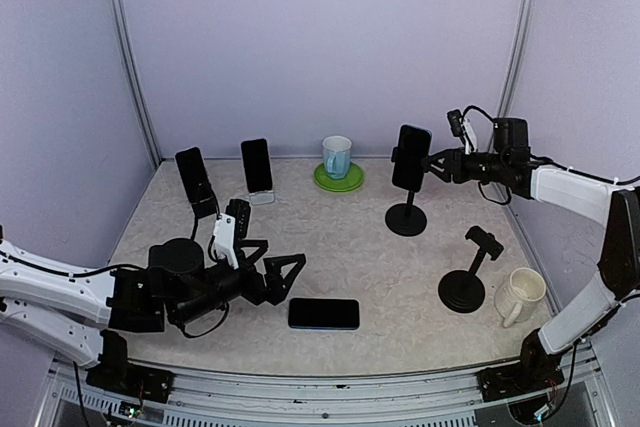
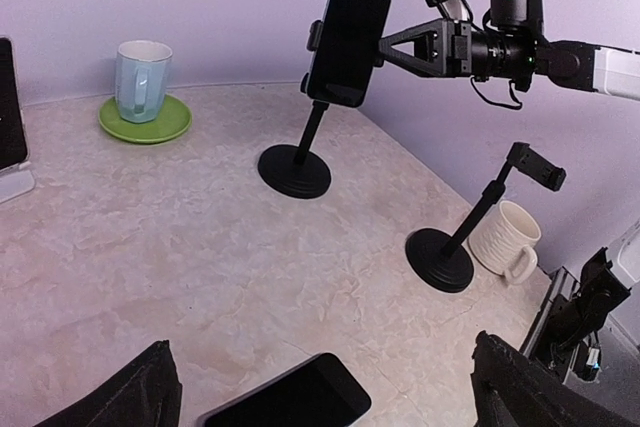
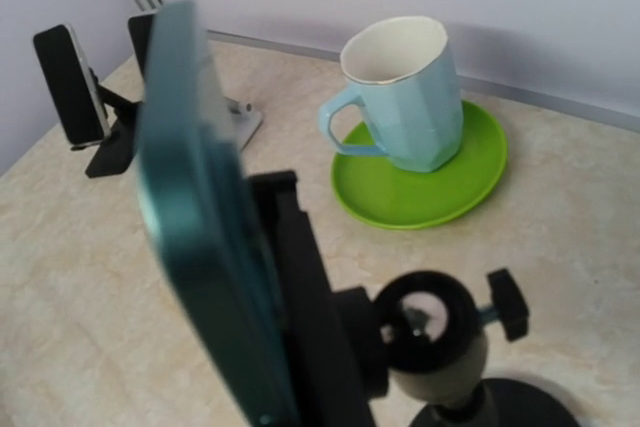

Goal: Place the phone on the phone stand
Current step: Move the phone stand with the phone to the center of the board.

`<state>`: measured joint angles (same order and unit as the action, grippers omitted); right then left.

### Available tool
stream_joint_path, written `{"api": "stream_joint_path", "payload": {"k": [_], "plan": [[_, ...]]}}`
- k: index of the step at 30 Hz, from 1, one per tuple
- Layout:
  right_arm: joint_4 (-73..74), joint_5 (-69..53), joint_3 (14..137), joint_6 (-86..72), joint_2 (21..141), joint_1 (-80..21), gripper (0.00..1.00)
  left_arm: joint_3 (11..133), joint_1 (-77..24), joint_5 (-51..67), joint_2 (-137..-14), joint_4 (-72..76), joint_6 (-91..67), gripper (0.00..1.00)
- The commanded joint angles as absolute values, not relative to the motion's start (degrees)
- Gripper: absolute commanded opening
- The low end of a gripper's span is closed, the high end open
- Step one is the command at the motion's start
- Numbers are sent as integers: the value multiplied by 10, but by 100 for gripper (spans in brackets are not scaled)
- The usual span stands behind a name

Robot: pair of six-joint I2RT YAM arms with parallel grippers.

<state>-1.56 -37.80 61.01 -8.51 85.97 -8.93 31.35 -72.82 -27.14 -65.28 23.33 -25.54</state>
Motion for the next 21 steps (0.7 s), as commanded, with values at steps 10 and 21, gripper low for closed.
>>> {"api": "stream_joint_path", "payload": {"k": [10, 21], "plan": [[-41, -407, 625, -95, 860, -84, 14, 302, -733, -319, -589, 171, -254, 99], [-75, -413, 663, -97, 881, -84, 1, 298, -732, -332, -552, 141, -259, 98]]}}
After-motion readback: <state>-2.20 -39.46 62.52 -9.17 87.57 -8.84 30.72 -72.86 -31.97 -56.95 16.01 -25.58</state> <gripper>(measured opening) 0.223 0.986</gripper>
